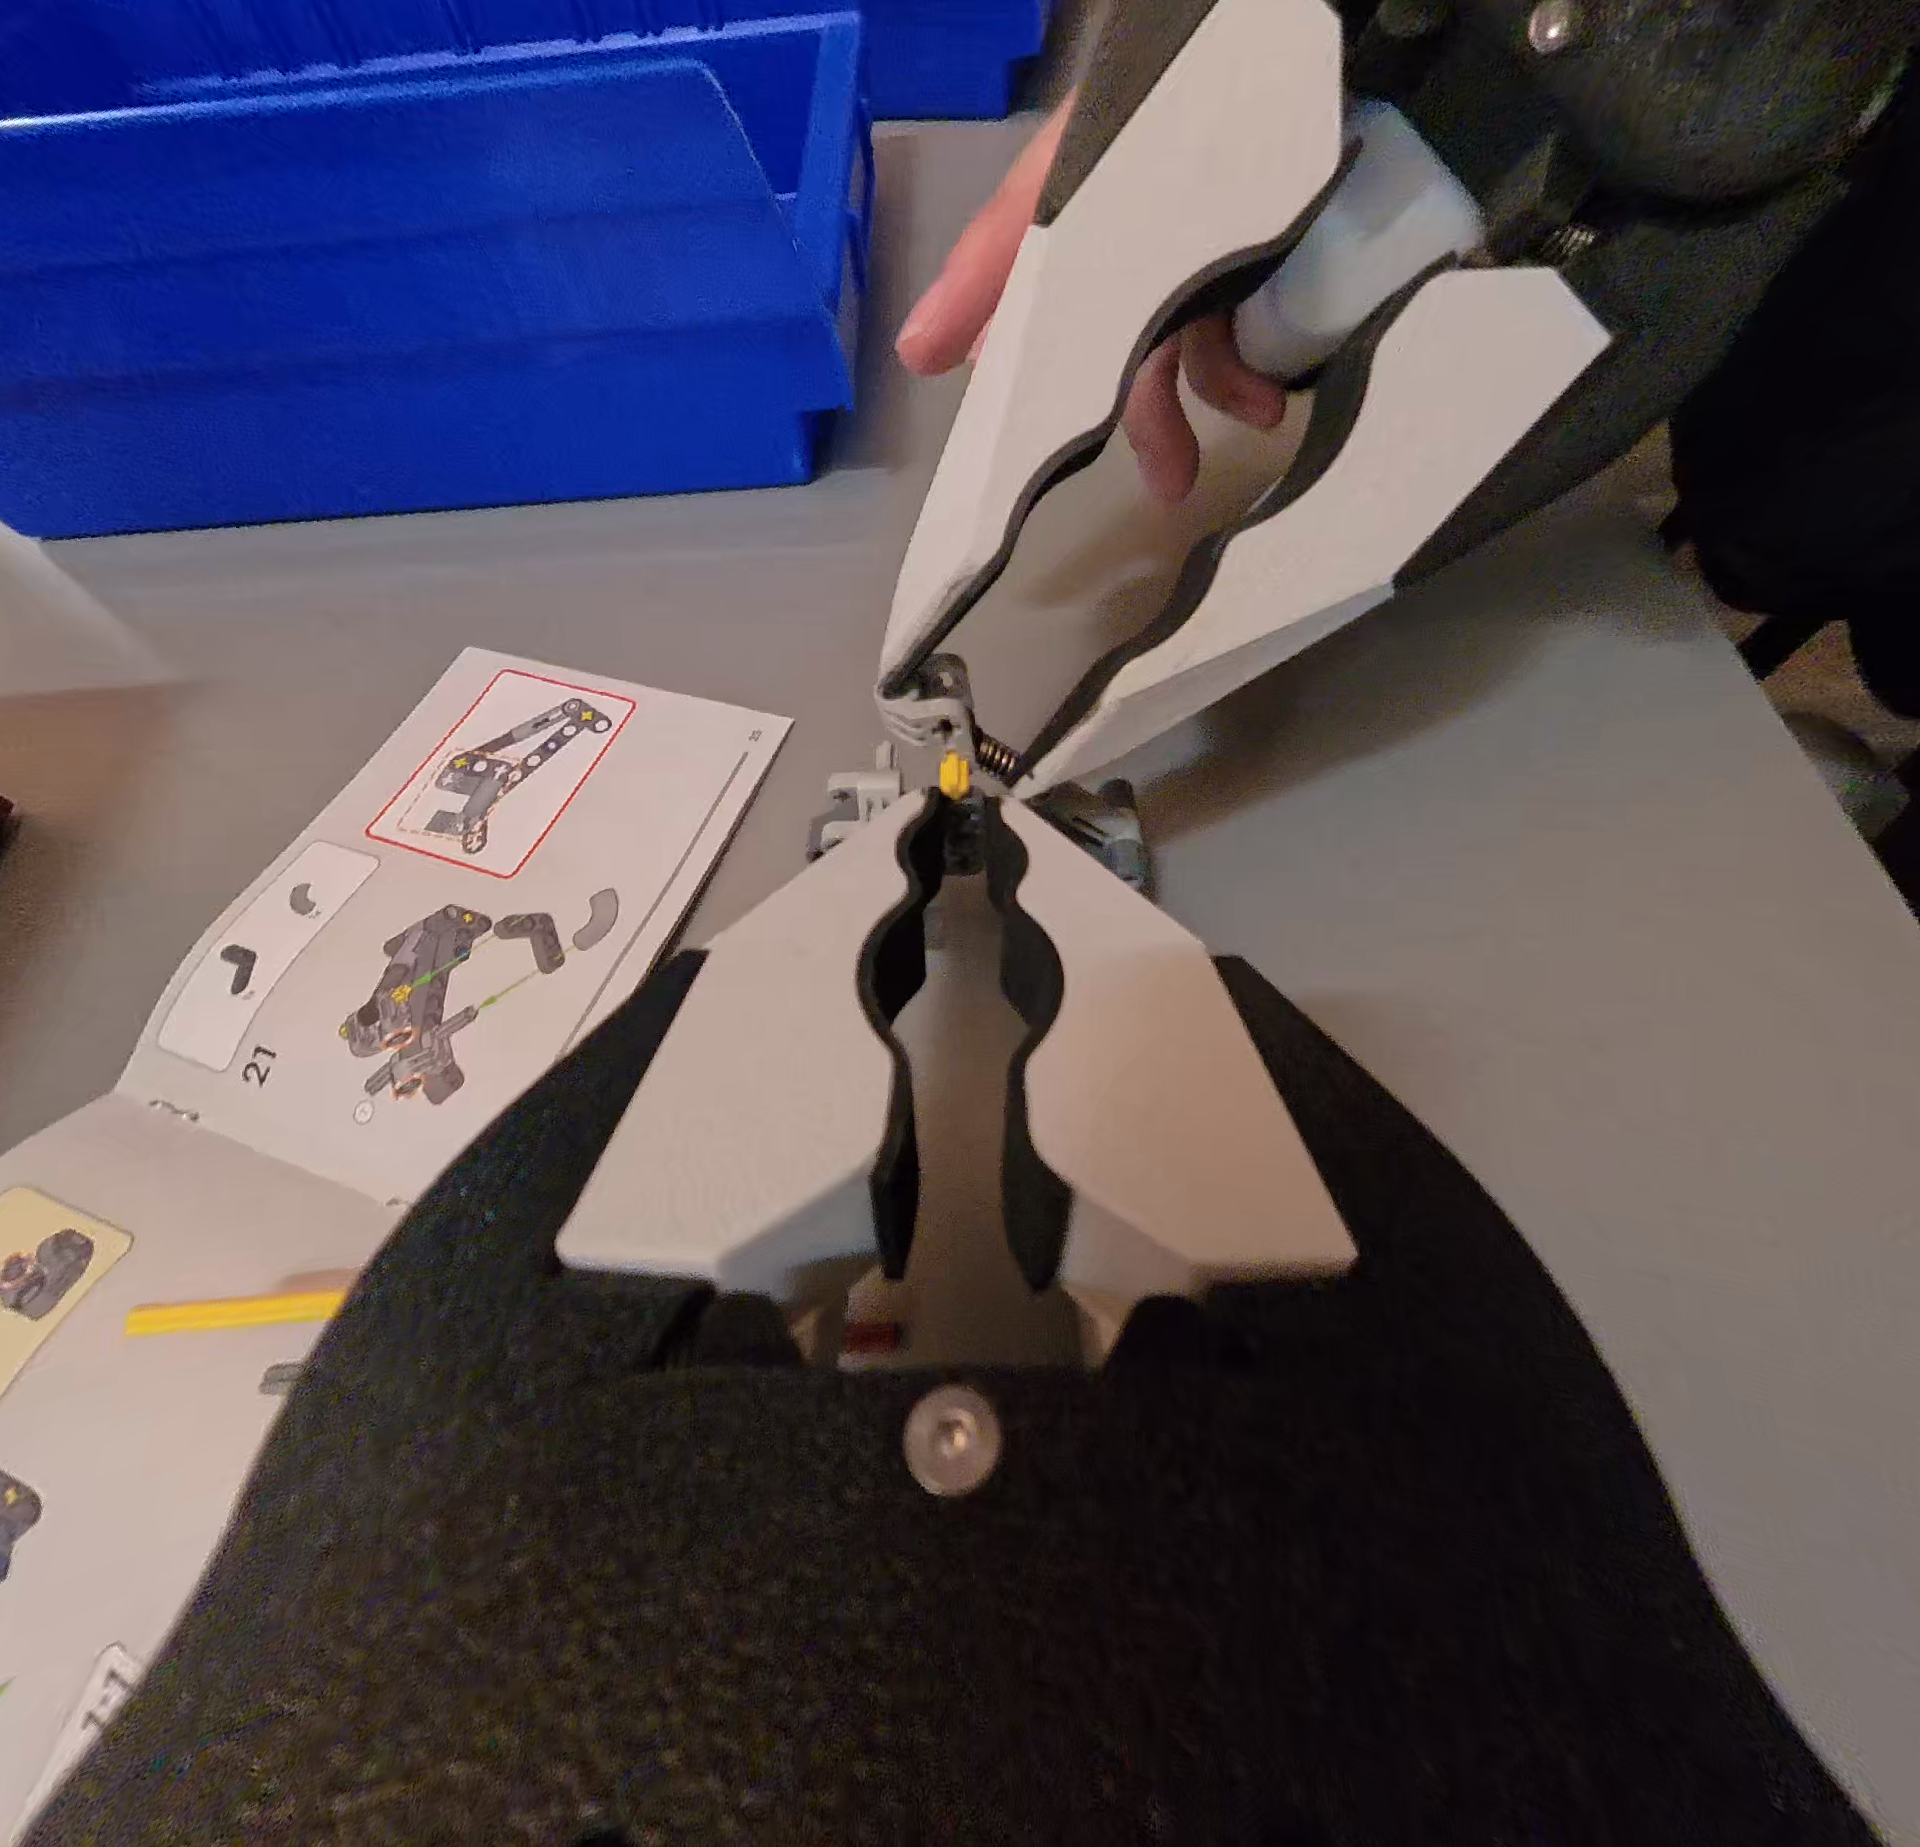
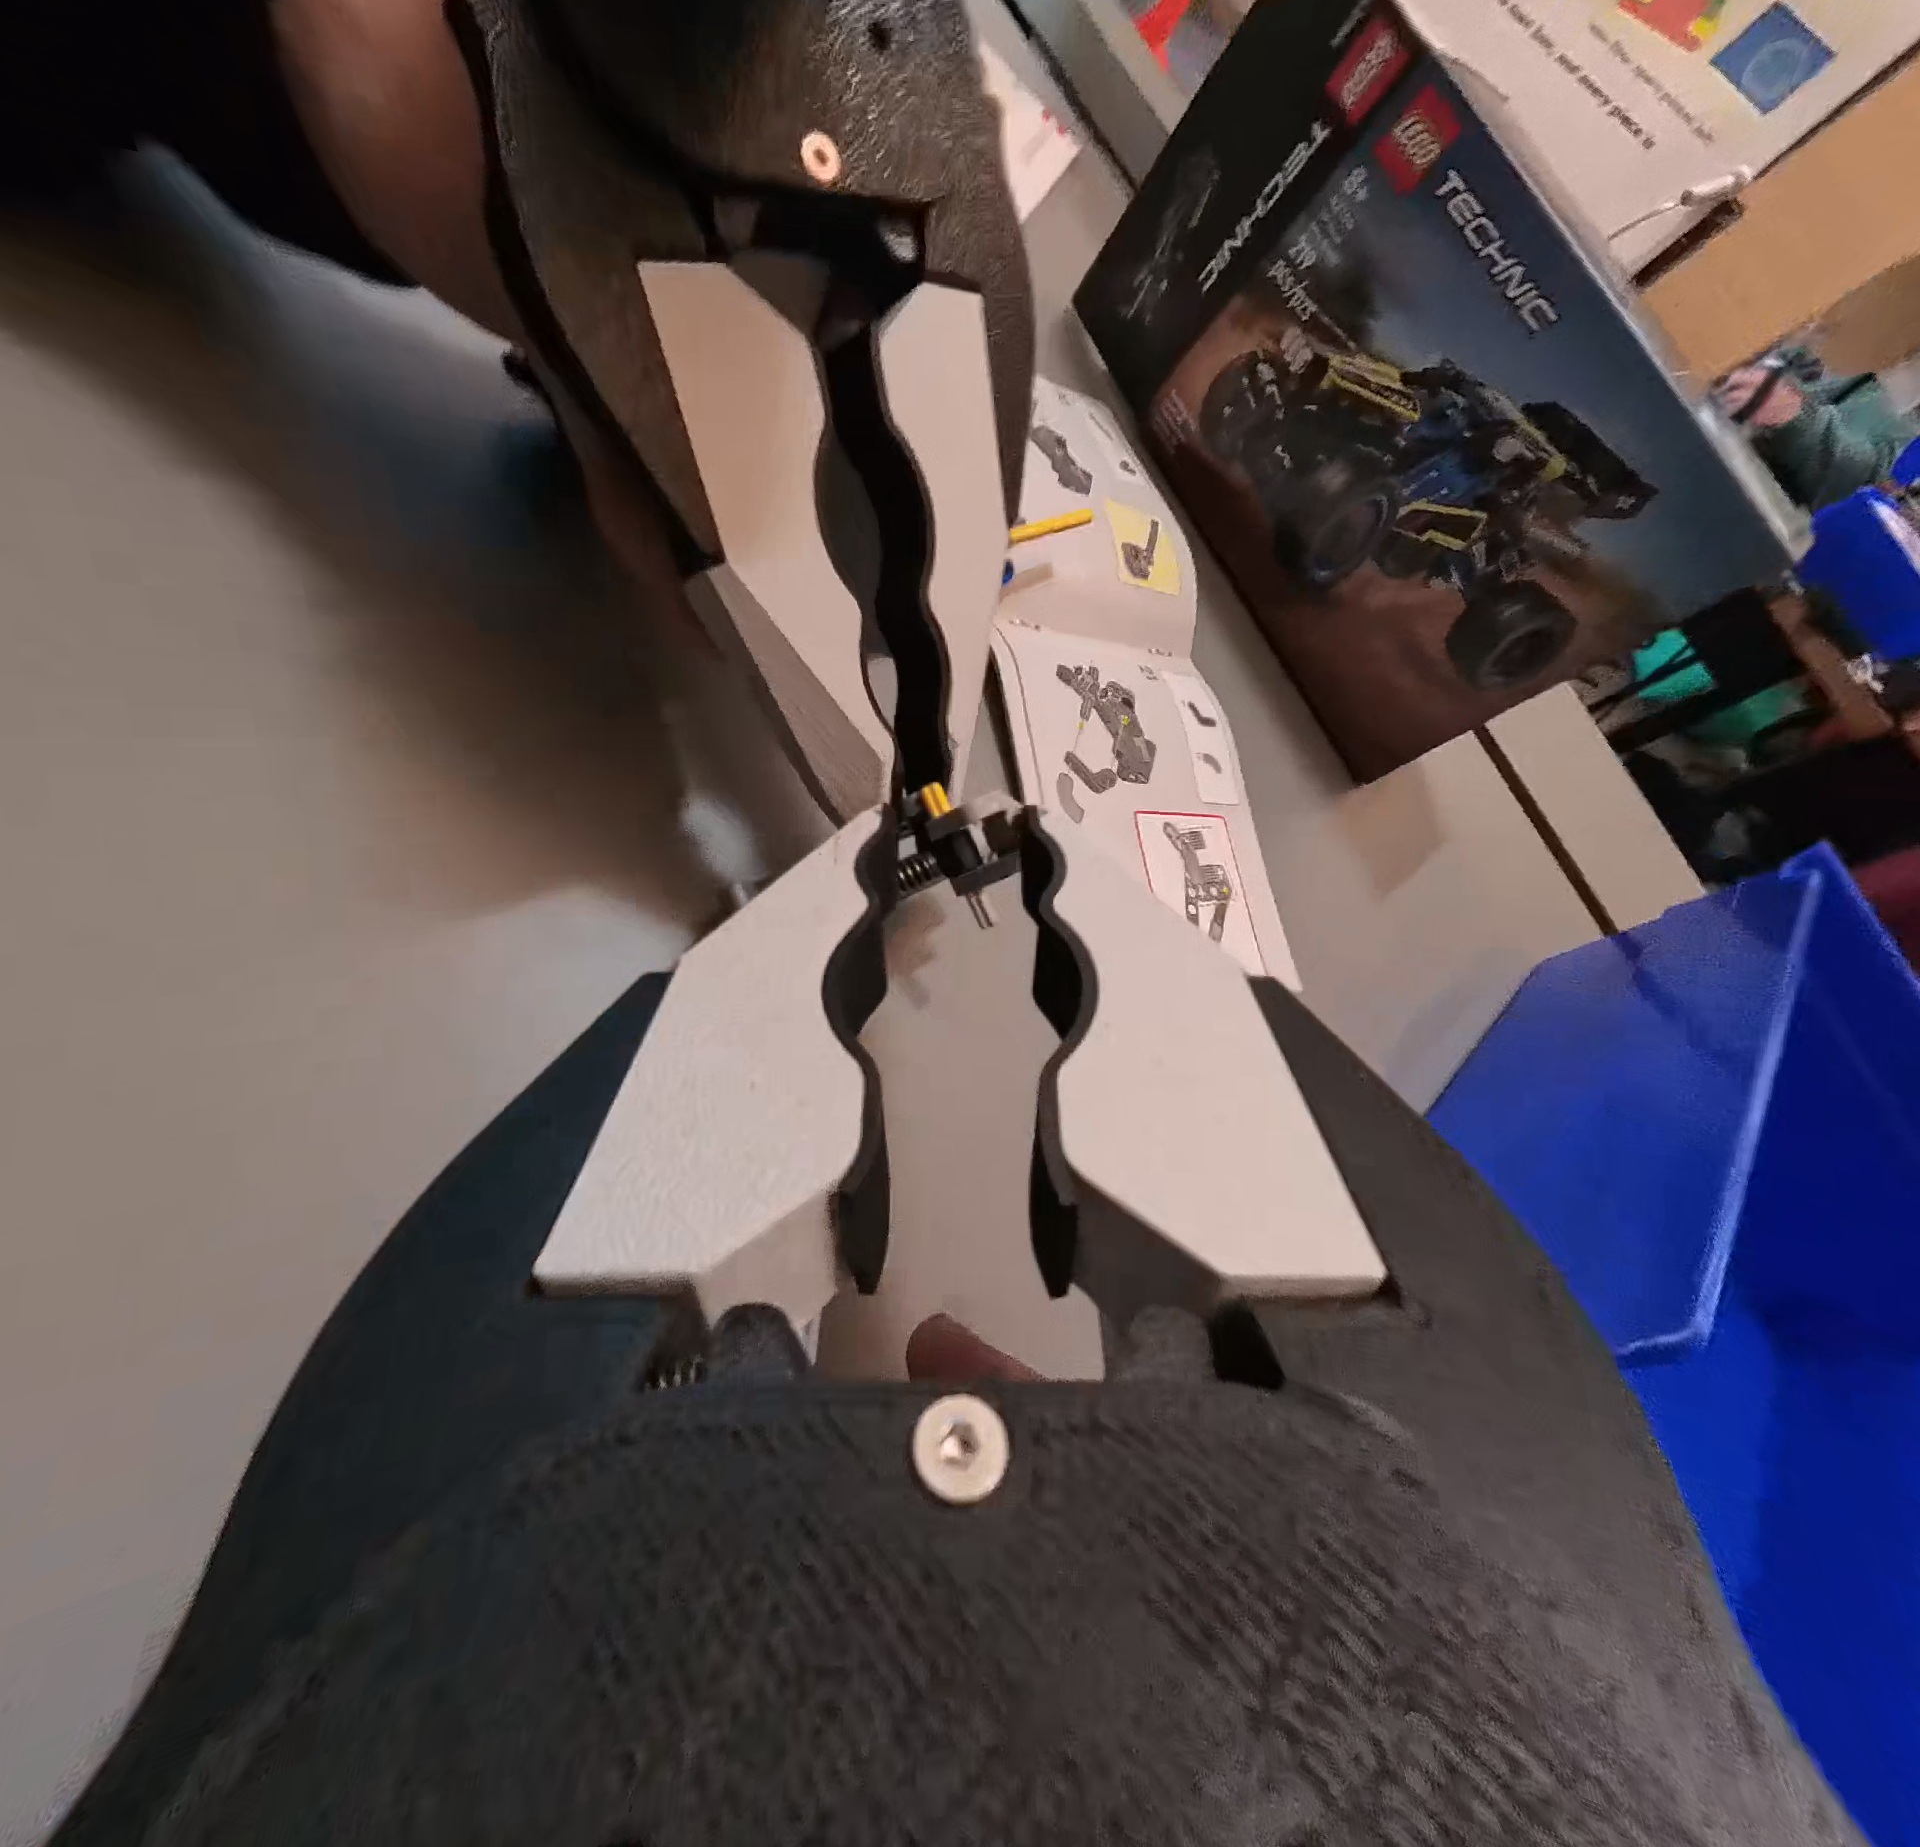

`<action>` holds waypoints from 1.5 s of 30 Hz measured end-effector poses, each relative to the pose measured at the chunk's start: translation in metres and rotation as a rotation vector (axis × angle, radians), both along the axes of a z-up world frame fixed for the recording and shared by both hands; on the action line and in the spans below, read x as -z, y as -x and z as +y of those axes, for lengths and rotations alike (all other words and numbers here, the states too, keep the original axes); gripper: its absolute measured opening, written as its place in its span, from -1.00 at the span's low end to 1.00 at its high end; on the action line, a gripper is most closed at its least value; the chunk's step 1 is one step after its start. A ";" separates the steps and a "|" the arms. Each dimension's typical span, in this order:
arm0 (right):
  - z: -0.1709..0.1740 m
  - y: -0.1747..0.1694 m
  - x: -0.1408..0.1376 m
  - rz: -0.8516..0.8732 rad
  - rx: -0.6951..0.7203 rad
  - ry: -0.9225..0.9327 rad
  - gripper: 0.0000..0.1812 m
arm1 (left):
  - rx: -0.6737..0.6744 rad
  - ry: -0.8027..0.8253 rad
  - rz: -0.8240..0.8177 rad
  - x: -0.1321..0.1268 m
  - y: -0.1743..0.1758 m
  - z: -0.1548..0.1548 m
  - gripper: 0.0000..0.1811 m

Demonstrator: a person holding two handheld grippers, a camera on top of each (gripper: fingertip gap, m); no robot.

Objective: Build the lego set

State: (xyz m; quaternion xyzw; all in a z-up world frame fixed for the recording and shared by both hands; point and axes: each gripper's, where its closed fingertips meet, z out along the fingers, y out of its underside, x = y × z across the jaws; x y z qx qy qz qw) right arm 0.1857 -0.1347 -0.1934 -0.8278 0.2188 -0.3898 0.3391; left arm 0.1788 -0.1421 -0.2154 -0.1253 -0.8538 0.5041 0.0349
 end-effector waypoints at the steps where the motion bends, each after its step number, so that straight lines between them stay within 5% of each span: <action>1: 0.001 0.000 0.001 0.006 -0.013 0.020 -0.76 | 0.008 -0.006 -0.010 0.001 0.000 0.000 -0.96; 8: 0.000 0.015 0.007 0.213 -0.103 -0.082 -0.79 | 0.149 0.029 -0.075 -0.001 0.018 0.003 -0.96; 16: 0.003 0.025 -0.005 0.254 0.059 -0.327 -0.60 | 0.125 0.021 -0.076 0.001 0.013 0.002 -0.96; 22: 0.010 0.023 -0.008 0.016 0.104 -0.221 -0.66 | 0.119 0.021 -0.075 0.000 0.012 0.002 -0.96; 31: -0.001 0.014 -0.009 -0.065 0.000 -0.063 -0.78 | 0.147 0.032 -0.102 0.000 0.016 0.002 -0.96; 38: -0.003 0.021 -0.002 0.142 -0.106 -0.029 -0.52 | 0.156 0.042 -0.122 0.000 0.017 0.002 -0.96; 45: -0.002 0.013 -0.007 0.192 0.051 -0.181 -0.56 | 0.134 0.046 -0.139 0.000 0.015 0.001 -0.96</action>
